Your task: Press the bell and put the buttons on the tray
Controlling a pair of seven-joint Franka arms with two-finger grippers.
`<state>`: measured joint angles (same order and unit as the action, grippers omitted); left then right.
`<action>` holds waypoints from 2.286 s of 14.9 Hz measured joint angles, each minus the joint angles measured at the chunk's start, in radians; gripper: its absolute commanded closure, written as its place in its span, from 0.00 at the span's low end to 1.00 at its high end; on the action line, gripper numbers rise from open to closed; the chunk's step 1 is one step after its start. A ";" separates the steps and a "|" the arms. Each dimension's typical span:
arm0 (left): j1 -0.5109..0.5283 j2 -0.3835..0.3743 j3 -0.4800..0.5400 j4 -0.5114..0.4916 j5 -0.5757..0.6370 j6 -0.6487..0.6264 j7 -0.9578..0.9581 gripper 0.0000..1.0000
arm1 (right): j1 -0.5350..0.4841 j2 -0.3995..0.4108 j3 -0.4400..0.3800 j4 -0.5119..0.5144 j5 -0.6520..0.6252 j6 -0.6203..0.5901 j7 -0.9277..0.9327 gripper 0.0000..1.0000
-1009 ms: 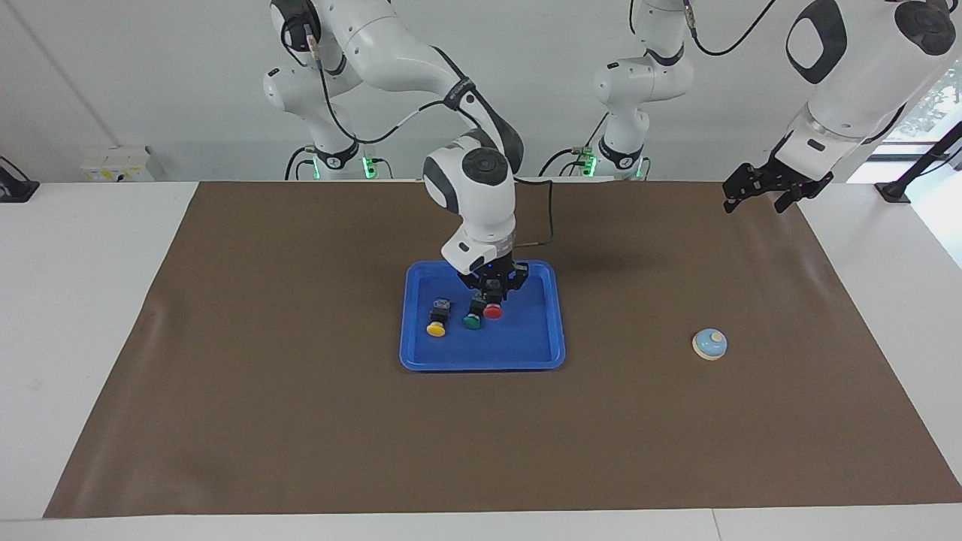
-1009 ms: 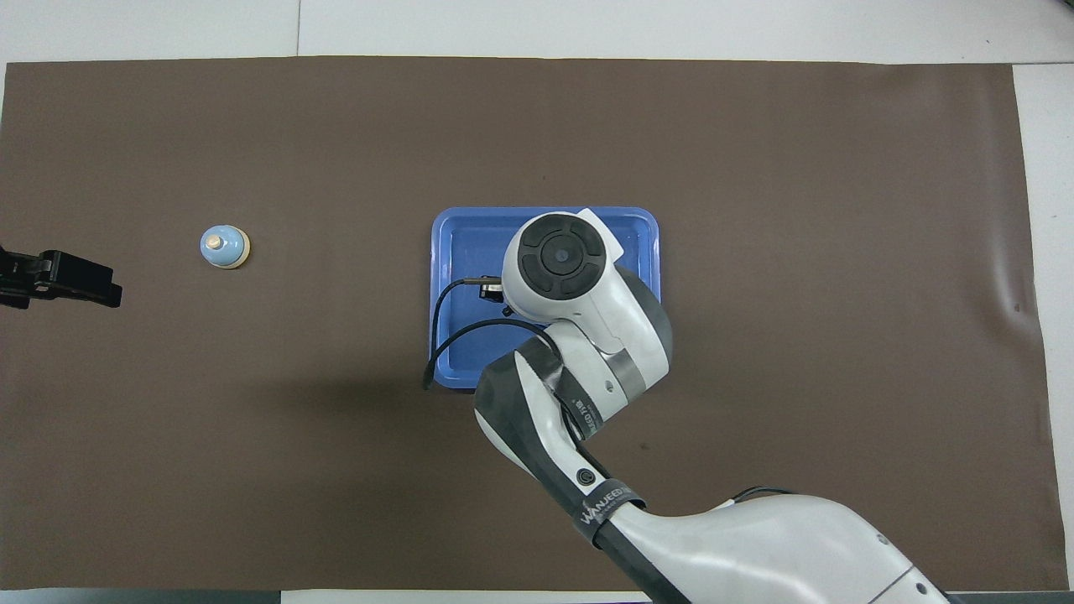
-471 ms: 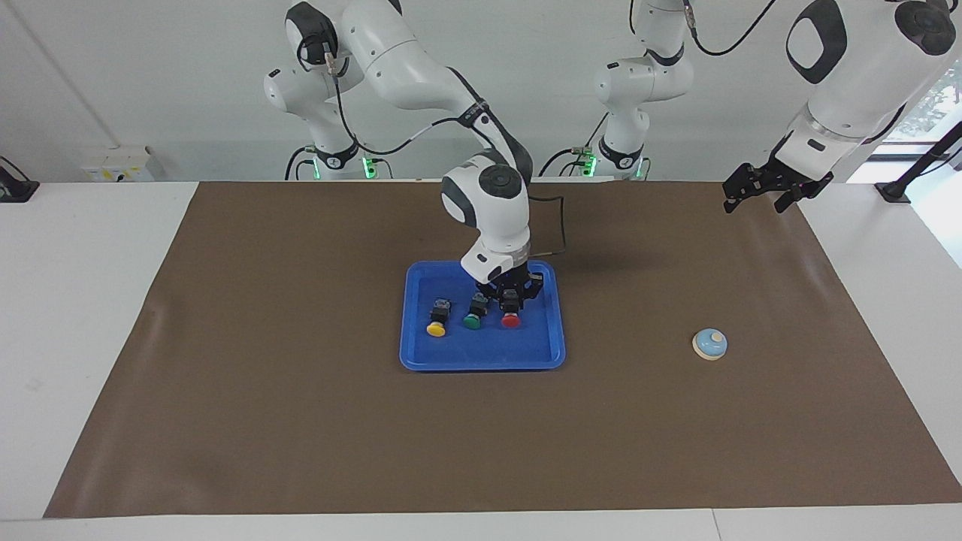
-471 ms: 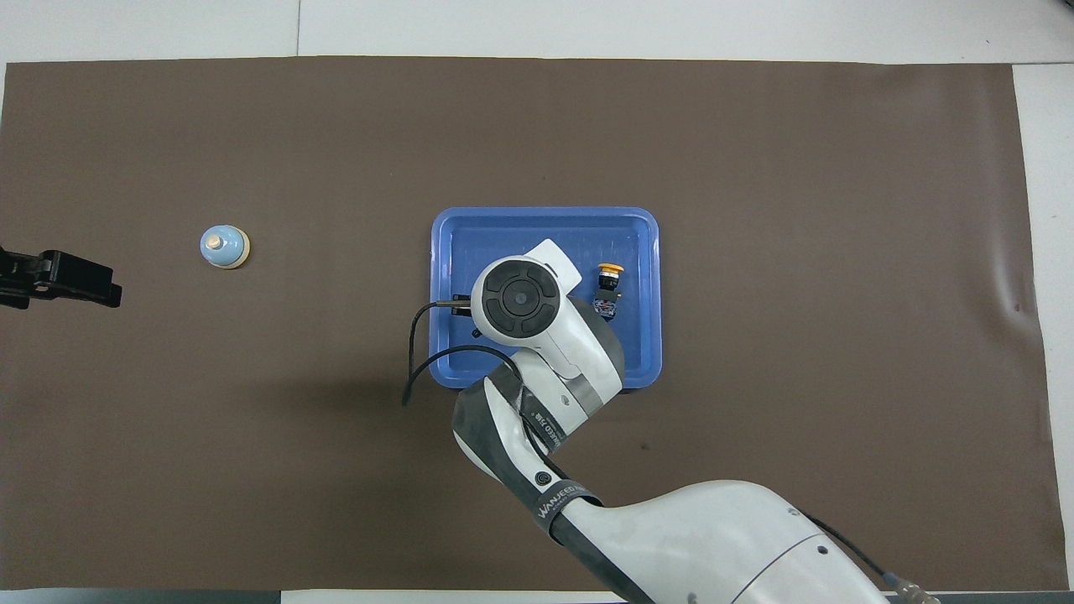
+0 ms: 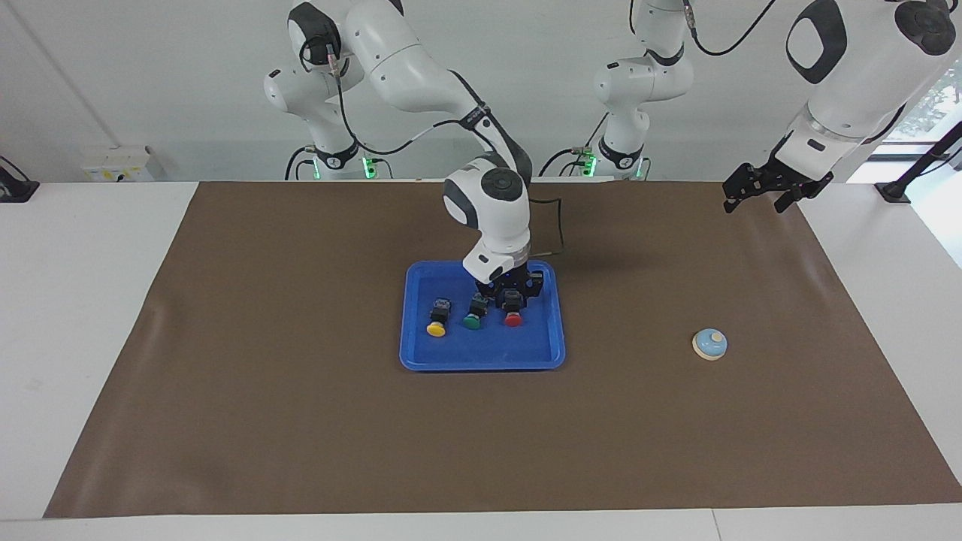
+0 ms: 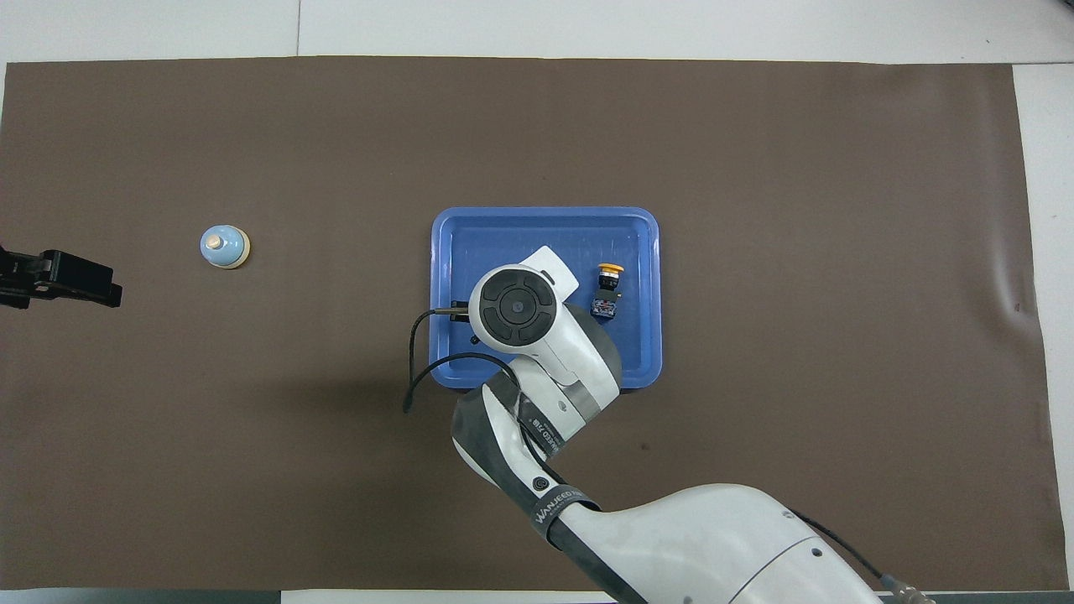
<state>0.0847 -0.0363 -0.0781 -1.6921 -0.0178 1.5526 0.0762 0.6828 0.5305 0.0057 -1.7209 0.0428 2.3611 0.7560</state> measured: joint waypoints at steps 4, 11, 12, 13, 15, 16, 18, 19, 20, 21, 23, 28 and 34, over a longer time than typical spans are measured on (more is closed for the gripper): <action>0.000 0.000 0.000 0.000 0.000 0.000 0.000 0.00 | -0.023 -0.036 -0.011 0.029 0.000 -0.108 0.001 0.00; 0.000 0.000 0.000 0.000 0.000 0.000 0.000 0.00 | -0.179 -0.204 -0.014 0.050 0.000 -0.307 -0.014 0.00; 0.000 0.000 0.000 0.000 0.000 0.000 0.000 0.00 | -0.203 -0.226 -0.014 0.050 0.000 -0.335 -0.032 0.00; 0.000 0.000 0.000 0.000 0.000 0.000 0.000 0.00 | -0.227 -0.247 -0.014 0.050 0.000 -0.362 -0.058 0.00; 0.000 0.000 0.000 0.000 0.000 0.000 0.000 0.00 | -0.282 -0.286 -0.015 0.050 0.000 -0.417 -0.134 0.00; 0.000 0.000 0.000 0.000 0.000 0.000 0.000 0.00 | -0.310 -0.302 -0.015 0.050 0.000 -0.444 -0.179 0.00; 0.000 0.000 0.000 0.000 0.000 0.000 0.000 0.00 | -0.369 -0.330 -0.016 0.050 0.000 -0.496 -0.278 0.00; 0.000 0.000 0.000 0.000 0.000 0.000 0.000 0.00 | -0.398 -0.344 -0.016 0.050 0.000 -0.518 -0.333 0.00; 0.000 0.000 0.000 0.000 0.000 0.000 0.000 0.00 | -0.430 -0.358 -0.016 0.050 0.000 -0.545 -0.396 0.00; 0.000 0.000 0.000 0.000 0.000 0.000 0.000 0.00 | -0.462 -0.373 -0.017 0.051 0.000 -0.576 -0.455 0.00; 0.000 0.000 0.000 0.000 0.000 0.000 0.000 0.00 | -0.523 -0.407 -0.018 0.051 0.000 -0.639 -0.553 0.00; 0.000 0.000 0.000 0.000 0.000 0.000 0.000 0.00 | -0.620 -0.511 -0.019 0.052 0.000 -0.769 -0.682 0.00; 0.000 0.000 0.000 0.000 0.000 0.000 0.000 0.00 | -0.711 -0.596 -0.014 0.064 -0.029 -0.866 -0.748 0.00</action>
<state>0.0847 -0.0363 -0.0781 -1.6921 -0.0178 1.5526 0.0762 -0.0286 -0.0660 -0.0084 -1.6573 0.0136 1.4951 0.0077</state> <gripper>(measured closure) 0.000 0.000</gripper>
